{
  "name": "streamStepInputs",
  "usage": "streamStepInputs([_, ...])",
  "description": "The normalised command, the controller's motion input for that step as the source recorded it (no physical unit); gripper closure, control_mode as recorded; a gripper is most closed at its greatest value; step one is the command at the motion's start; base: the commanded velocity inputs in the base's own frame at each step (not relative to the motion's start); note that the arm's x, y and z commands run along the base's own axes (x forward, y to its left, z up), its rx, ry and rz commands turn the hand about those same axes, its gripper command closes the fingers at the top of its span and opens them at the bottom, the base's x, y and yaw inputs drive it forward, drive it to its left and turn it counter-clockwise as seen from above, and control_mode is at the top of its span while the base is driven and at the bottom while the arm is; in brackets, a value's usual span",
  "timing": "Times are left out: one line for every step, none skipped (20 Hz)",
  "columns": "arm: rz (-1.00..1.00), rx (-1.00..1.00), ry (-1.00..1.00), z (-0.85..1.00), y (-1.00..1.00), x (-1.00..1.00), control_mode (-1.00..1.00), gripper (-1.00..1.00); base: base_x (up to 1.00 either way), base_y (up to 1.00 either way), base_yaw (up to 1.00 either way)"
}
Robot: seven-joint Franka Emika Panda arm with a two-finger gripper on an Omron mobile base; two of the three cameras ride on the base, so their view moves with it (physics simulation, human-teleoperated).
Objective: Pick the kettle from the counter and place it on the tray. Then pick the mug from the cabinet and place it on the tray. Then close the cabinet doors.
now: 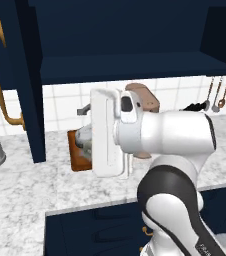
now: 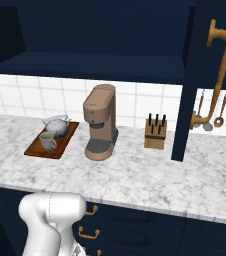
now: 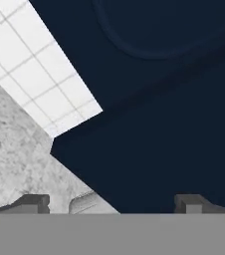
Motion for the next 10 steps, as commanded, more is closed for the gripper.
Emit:
streamStepInputs([0.17, -0.09, -0.10, 0.10, 0.43, -0.43, -1.00, -1.00, 0.00, 0.00, 0.00])
streamStepInputs([0.13, -0.26, -0.31, 0.00, 0.52, -0.31, -1.00, -1.00, 0.00, 0.00, 0.00])
streamStepInputs([0.09, -0.33, -0.39, 0.00, 0.53, -0.21, -1.00, -1.00, 0.00, 0.00, 0.00])
streamStepInputs([0.04, -0.36, -0.49, 0.00, 0.60, -0.21, -1.00, -1.00, 0.00, 0.00, 0.00])
streamStepInputs([0.05, -0.35, -0.52, 0.00, 0.58, -0.22, -1.00, -1.00, 0.00, 0.00, 0.00])
streamStepInputs([0.06, -0.31, -0.57, 0.07, 0.55, -0.32, -1.00, -1.00, 0.00, 0.00, 0.00])
streamStepInputs([0.05, -0.32, -0.57, 0.07, 0.57, -0.32, -1.00, -1.00, 0.00, 0.00, 0.00])
streamStepInputs([0.02, -0.31, -0.56, 0.08, 0.58, -0.28, -1.00, -1.00, 0.00, 0.00, 0.00])
streamStepInputs([0.00, -0.30, -0.56, 0.10, 0.63, -0.26, -1.00, -1.00, 0.00, 0.00, 0.00])
streamStepInputs([0.00, -0.28, -0.54, 0.13, 0.59, -0.27, -1.00, -1.00, 0.00, 0.00, 0.00])
